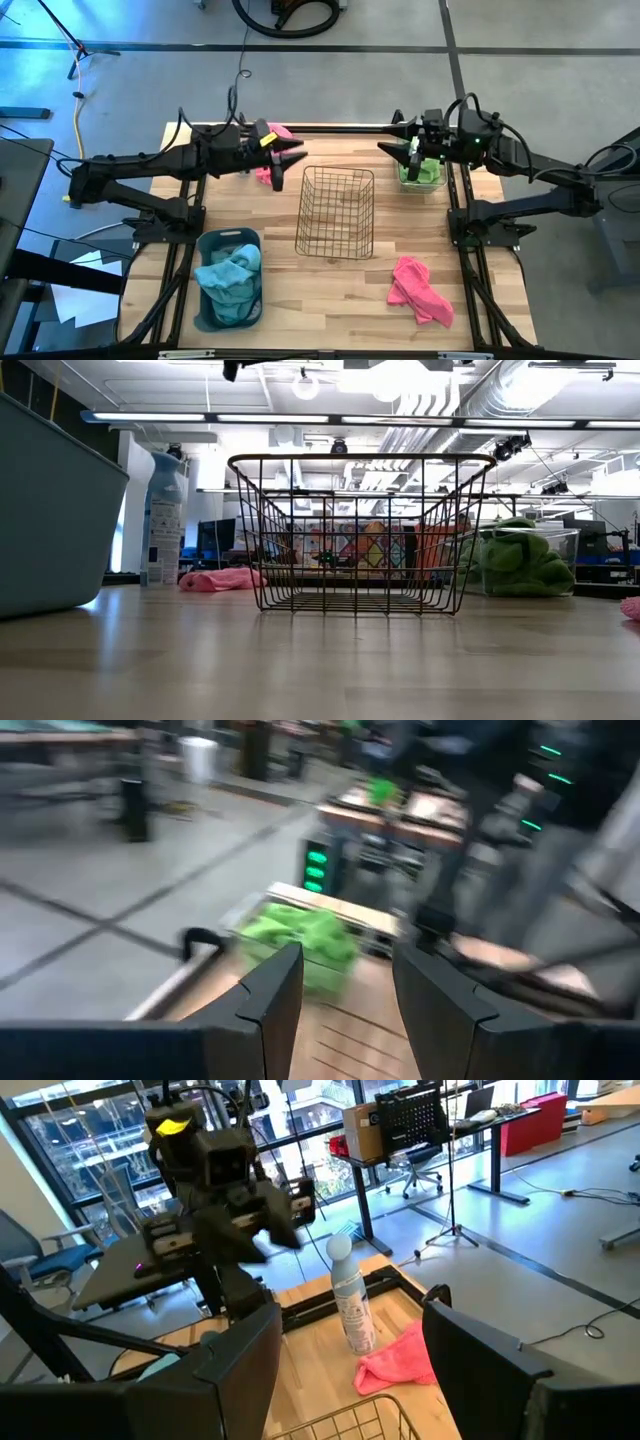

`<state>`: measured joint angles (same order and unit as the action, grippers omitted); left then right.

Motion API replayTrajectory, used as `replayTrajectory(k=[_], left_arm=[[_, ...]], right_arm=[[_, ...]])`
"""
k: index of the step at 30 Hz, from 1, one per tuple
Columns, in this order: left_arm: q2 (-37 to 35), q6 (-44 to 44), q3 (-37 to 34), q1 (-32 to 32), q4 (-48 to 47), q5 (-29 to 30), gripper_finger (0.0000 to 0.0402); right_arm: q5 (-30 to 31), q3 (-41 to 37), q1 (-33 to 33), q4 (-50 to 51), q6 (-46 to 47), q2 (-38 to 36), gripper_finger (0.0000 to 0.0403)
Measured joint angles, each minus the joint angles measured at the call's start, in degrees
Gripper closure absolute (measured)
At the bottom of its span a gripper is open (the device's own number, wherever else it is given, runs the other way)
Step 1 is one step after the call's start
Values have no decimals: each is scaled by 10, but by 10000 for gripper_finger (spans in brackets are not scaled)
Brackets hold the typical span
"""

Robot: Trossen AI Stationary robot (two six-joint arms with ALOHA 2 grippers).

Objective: Sort microfiber towel by color & place in baskets
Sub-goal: Put the top pink microfiber cloth into the gold wire basket

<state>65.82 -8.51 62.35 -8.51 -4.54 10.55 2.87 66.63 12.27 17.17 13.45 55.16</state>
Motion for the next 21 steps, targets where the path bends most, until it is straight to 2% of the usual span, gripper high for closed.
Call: replayTrajectory(k=[2, 4, 9, 14, 21], left_arm=[[3, -18, 7, -6, -4, 48, 257], [12, -20, 30, -19, -26, 71, 257], [77, -31, 158, -78, -220, 81, 257], [180, -33, 271, -145, -425, 79, 257], [303, 5, 287, -197, -523, 12, 245]], right_arm=[[0, 0, 0, 5, 0, 0, 162], [0, 0, 0, 9, 0, 0, 162], [12, 0, 0, 20, 0, 0, 162], [25, 0, 0, 23, 0, 0, 162], [34, 0, 0, 29, 0, 7, 162]])
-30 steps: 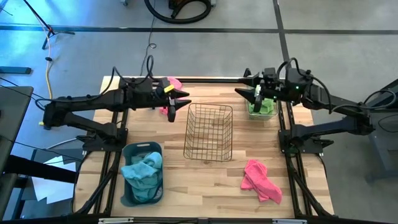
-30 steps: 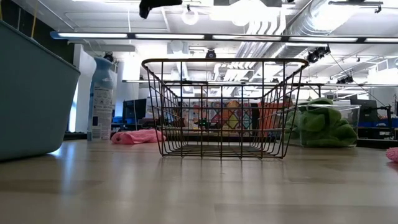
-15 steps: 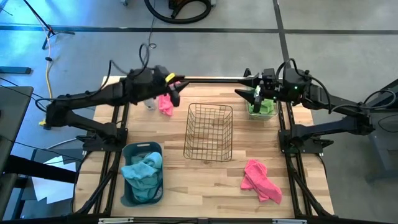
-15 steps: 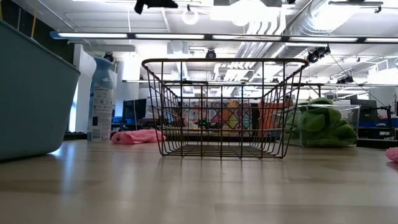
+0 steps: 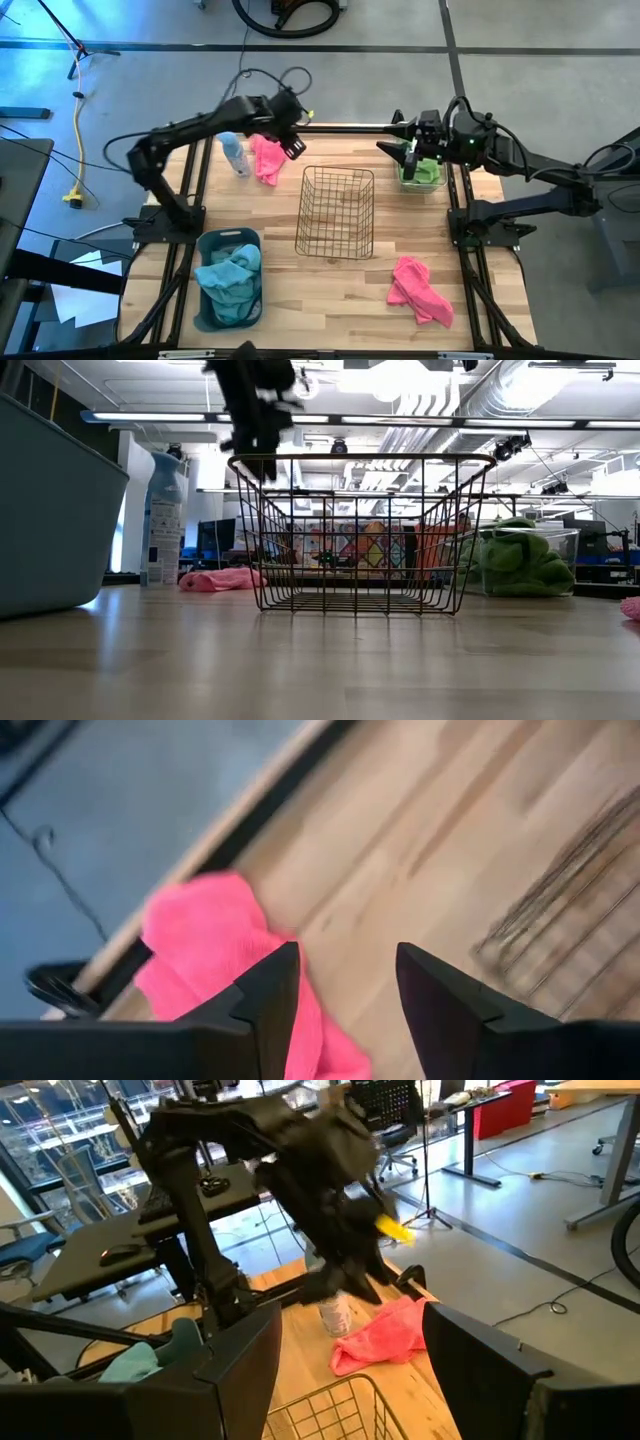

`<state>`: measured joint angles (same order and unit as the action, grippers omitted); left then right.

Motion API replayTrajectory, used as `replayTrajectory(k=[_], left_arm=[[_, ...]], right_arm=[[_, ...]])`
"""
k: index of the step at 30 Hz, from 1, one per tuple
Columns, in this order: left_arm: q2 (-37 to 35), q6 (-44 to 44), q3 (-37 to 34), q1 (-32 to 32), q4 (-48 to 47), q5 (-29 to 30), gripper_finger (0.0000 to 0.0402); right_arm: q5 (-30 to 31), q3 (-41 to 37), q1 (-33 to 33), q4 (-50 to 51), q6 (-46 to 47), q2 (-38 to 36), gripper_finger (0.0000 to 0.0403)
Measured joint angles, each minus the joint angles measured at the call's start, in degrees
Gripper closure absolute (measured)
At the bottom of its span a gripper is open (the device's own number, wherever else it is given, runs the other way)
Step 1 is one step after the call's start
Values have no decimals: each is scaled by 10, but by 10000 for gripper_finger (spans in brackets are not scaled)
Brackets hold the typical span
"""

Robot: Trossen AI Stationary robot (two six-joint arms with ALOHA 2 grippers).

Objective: Sort microfiber towel by color & place in baskets
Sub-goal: Put the top pink microfiber cloth into the gold wire basket

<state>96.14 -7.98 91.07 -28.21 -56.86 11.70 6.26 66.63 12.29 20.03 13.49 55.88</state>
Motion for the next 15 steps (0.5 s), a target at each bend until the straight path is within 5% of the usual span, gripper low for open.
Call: replayTrajectory(k=[15], left_arm=[[146, 17, 0, -75, -14, -25, 143]], right_arm=[[-3, 0, 0, 21, 30, 40, 162]])
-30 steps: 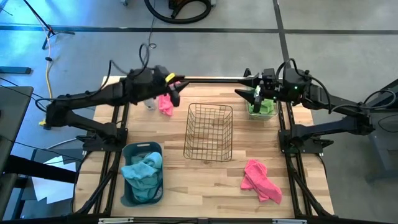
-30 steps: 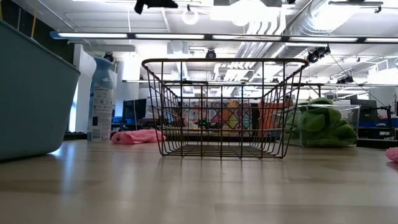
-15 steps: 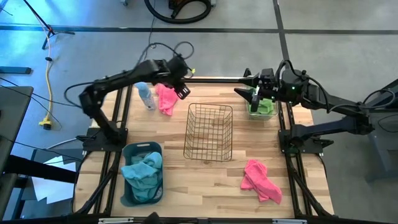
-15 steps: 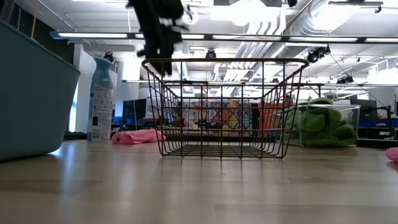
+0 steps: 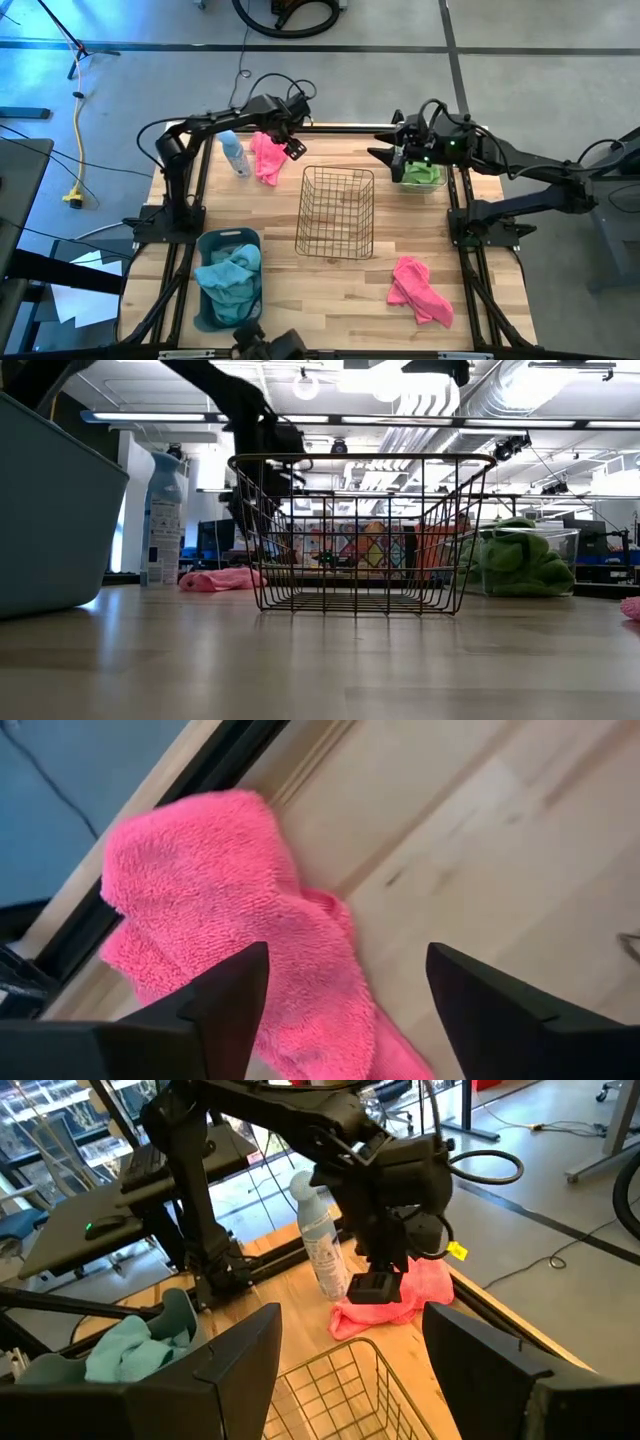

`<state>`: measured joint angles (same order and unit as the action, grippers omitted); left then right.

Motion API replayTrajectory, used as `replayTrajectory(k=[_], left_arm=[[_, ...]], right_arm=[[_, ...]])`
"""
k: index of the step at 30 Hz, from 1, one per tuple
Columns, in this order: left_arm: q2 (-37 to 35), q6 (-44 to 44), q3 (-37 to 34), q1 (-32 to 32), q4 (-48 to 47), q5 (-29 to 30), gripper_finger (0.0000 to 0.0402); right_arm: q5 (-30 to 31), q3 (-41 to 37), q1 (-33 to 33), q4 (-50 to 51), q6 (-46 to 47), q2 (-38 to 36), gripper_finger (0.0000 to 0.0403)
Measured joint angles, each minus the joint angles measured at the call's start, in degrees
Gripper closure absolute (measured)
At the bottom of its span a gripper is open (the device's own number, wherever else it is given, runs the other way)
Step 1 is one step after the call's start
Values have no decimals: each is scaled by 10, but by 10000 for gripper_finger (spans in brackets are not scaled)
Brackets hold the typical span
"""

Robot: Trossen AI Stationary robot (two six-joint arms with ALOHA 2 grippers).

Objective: Sort microfiber towel by color & place in baskets
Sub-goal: Put the top pink microfiber cloth into the gold wire basket

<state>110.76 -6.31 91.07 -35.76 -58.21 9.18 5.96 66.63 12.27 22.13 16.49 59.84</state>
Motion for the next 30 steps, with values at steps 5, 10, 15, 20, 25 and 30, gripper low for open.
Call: replayTrajectory(k=[5, 10, 15, 20, 25, 30], left_arm=[[27, -30, 0, -19, 2, 2, 131], [64, -36, 0, -21, -4, 2, 130], [76, -40, 0, -15, 0, 55, 130], [78, -73, 0, -19, 5, 62, 130], [78, -66, 0, -14, -10, 66, 130], [66, -57, 0, 19, -10, 91, 130]], right_arm=[[0, 0, 0, 4, 0, 3, 162], [-1, 0, 0, 14, 8, 3, 162], [-2, 0, 0, 25, 15, 3, 162], [-2, 0, 0, 25, 15, 3, 162], [-1, 0, 0, 25, 14, 3, 162], [-1, 0, 0, 25, 10, 3, 162]])
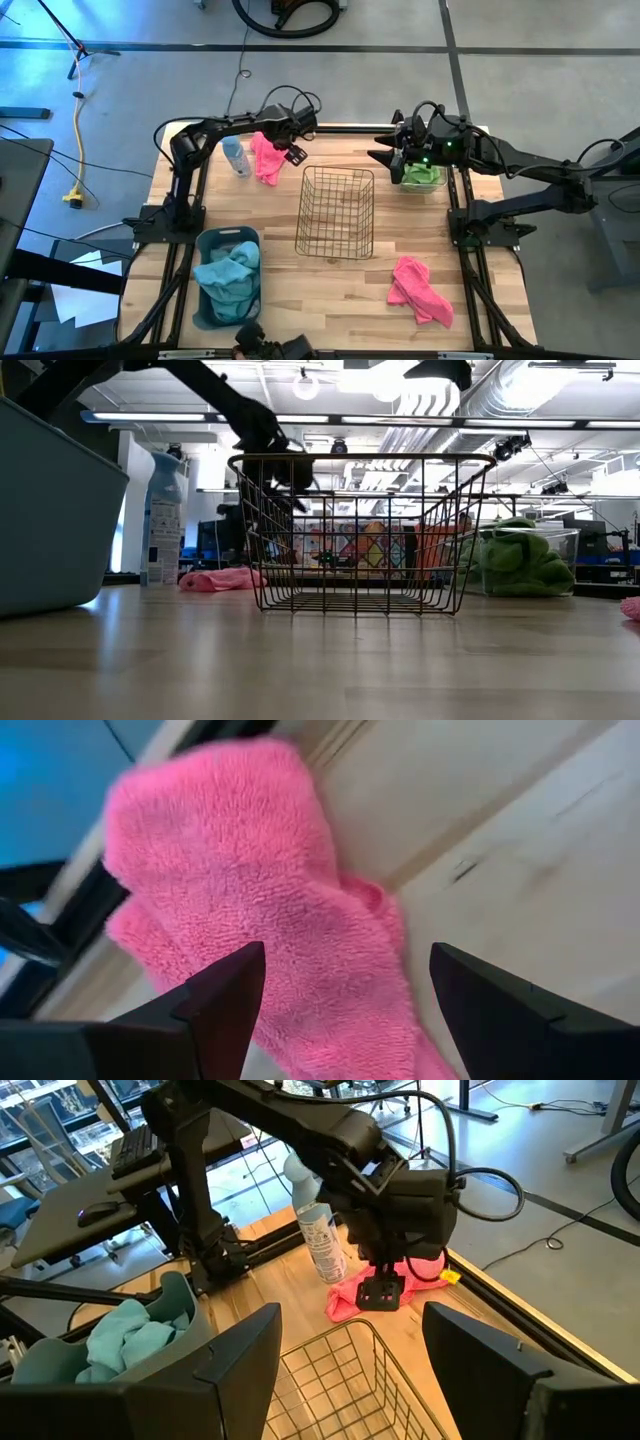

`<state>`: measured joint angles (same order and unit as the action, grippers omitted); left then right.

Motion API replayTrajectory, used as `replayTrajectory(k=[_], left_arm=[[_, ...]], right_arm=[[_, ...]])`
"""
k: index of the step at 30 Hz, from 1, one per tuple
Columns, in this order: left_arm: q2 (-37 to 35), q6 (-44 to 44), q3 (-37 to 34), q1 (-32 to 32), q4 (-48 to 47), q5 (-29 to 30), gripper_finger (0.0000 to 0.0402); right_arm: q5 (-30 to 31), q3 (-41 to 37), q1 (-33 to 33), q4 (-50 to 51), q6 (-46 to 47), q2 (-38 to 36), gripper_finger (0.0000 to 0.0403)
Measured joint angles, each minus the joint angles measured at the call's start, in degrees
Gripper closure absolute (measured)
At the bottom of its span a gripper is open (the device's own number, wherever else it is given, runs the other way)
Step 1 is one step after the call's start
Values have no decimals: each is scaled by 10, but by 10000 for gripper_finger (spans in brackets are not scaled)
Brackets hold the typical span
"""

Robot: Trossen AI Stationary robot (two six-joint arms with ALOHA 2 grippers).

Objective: Sort microfiber towel by color & place in baskets
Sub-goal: Put the top pink microfiber cloth into the gold wire basket

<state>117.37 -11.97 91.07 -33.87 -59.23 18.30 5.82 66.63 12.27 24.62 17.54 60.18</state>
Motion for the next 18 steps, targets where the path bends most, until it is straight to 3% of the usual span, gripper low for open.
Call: replayTrajectory(k=[6, 10, 18], left_arm=[[-2, -61, -12, 19, 10, 29, 131], [-16, -88, -72, 27, 47, 37, 131], [-89, -145, -181, 19, 209, 57, 131]], right_arm=[[0, 0, -1, 16, 4, 0, 162], [0, 0, -1, 43, 6, 0, 162], [0, 0, -2, 47, 1, 0, 162]])
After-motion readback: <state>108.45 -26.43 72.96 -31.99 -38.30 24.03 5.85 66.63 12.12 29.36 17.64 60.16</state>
